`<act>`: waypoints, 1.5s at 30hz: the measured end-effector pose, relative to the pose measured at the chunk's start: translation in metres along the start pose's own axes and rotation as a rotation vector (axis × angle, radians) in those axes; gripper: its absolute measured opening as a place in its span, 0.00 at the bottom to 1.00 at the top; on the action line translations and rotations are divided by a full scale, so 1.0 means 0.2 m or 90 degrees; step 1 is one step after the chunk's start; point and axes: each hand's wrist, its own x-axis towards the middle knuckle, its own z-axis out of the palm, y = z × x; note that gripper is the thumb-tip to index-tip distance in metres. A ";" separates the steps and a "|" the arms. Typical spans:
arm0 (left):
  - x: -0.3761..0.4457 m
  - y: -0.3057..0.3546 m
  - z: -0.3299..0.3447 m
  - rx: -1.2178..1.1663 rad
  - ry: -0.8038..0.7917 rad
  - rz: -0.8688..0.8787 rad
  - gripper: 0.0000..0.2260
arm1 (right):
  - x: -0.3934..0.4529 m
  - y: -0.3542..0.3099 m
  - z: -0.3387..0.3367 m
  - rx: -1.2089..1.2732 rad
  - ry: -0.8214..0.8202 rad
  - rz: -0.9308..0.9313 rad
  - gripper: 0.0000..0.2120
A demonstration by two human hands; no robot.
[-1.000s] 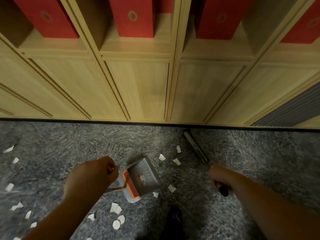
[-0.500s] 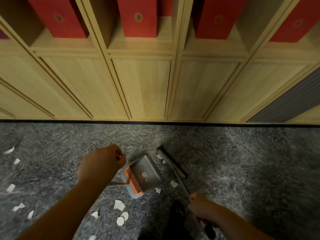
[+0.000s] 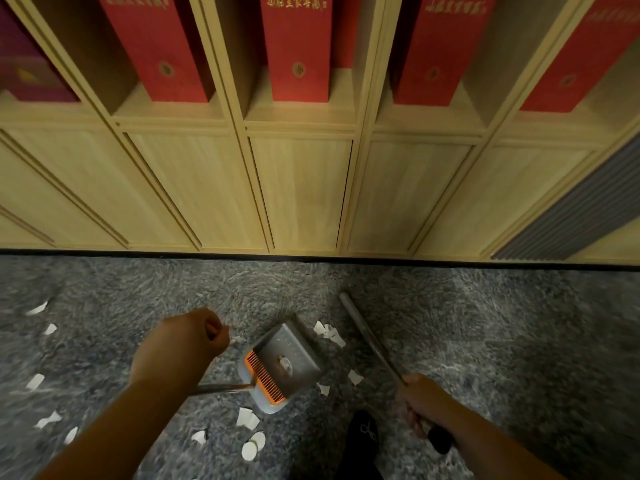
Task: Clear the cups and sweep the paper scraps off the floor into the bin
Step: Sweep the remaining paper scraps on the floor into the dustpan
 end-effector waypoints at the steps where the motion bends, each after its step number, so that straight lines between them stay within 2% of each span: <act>1: -0.02 -0.02 -0.02 0.001 0.003 0.004 0.06 | -0.01 0.00 0.00 -0.023 0.010 -0.010 0.07; 7: -0.20 -0.15 -0.05 0.050 -0.001 0.015 0.05 | -0.06 -0.02 -0.02 0.050 -0.024 0.008 0.05; 9: -0.26 -0.19 -0.05 0.055 -0.012 -0.002 0.05 | -0.05 -0.03 -0.03 0.031 -0.027 0.008 0.06; 12: -0.35 -0.23 -0.01 0.069 -0.004 -0.037 0.07 | -0.03 -0.07 -0.05 -0.042 -0.028 -0.005 0.06; 20: -0.51 -0.19 0.09 0.045 0.002 -0.132 0.07 | 0.13 -0.17 -0.05 -0.328 -0.027 -0.056 0.16; 24: -0.56 -0.12 0.16 0.041 0.011 -0.156 0.08 | 0.13 -0.18 -0.03 -0.444 -0.026 -0.091 0.16; 28: -0.58 -0.06 0.21 0.051 0.004 -0.153 0.07 | 0.07 -0.15 -0.01 -0.500 -0.078 -0.101 0.16; 33: -0.58 -0.01 0.23 0.028 0.001 -0.160 0.07 | -0.01 0.02 0.02 -0.460 -0.091 -0.109 0.14; 36: -0.58 -0.01 0.24 0.025 0.001 -0.149 0.06 | -0.06 0.13 0.05 -0.449 -0.135 -0.079 0.04; 37: -0.58 -0.01 0.24 0.023 0.005 -0.146 0.06 | -0.08 0.15 0.06 -0.443 -0.160 -0.074 0.03; 41: -0.63 -0.01 0.25 0.016 0.012 -0.133 0.06 | -0.20 0.22 0.07 -0.314 -0.210 -0.061 0.07; 43: -0.64 -0.02 0.25 0.011 0.013 -0.128 0.06 | -0.23 0.25 0.08 -0.261 -0.192 -0.060 0.11; 45: -0.67 -0.03 0.23 0.023 0.013 -0.123 0.06 | -0.27 0.26 0.09 -0.211 -0.158 -0.067 0.09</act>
